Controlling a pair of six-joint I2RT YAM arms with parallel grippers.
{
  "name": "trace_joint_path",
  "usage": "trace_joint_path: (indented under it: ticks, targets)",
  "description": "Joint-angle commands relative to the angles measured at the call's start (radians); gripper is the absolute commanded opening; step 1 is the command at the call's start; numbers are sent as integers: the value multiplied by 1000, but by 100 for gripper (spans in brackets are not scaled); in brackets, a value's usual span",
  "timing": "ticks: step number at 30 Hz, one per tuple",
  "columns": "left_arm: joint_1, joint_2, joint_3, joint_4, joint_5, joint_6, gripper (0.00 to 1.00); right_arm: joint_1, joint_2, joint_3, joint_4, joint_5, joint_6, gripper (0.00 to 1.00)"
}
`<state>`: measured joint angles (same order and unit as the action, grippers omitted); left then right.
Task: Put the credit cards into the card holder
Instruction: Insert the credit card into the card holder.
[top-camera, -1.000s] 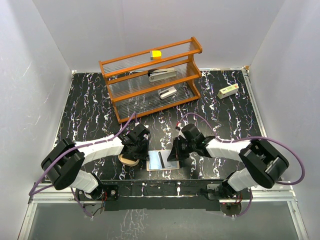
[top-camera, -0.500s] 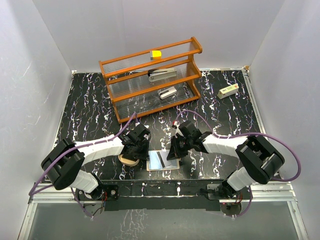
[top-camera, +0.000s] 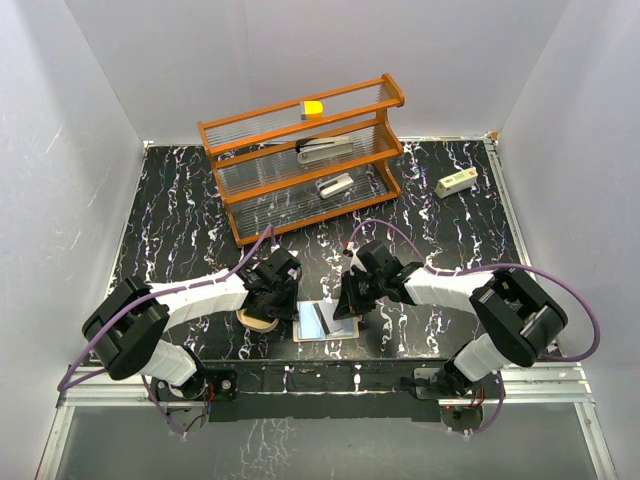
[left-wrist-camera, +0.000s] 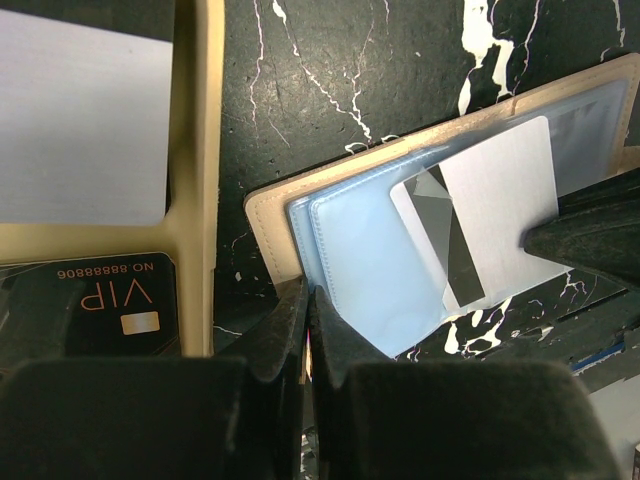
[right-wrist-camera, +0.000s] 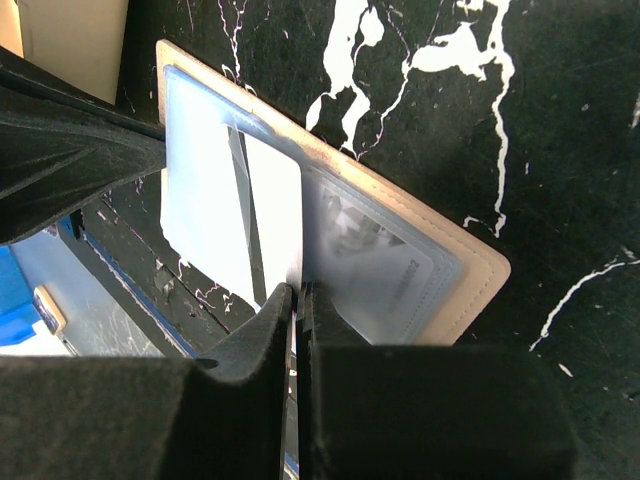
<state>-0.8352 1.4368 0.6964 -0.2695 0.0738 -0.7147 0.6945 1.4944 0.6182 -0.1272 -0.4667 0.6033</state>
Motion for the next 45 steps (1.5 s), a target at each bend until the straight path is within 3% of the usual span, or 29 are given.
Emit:
trace_joint_path:
  ticks: [1, 10, 26, 33, 45]
  targets:
    - [-8, 0, 2, -8, -21, 6, 0, -10, 48, -10, -71, 178, -82, 0]
    - [-8, -10, 0, -9, -24, 1, 0, -9, 40, -30, -37, 165, -47, 0]
    - [-8, -36, -32, 0, -38, -28, 0, -9, -29, -261, 317, 71, 255, 0]
    - [-8, -30, -43, 18, -32, -41, 0, -6, -63, -335, 355, 74, 328, 3]
    - [-8, -27, -47, 33, -27, -43, 0, 52, -62, -314, 363, 113, 384, 3]
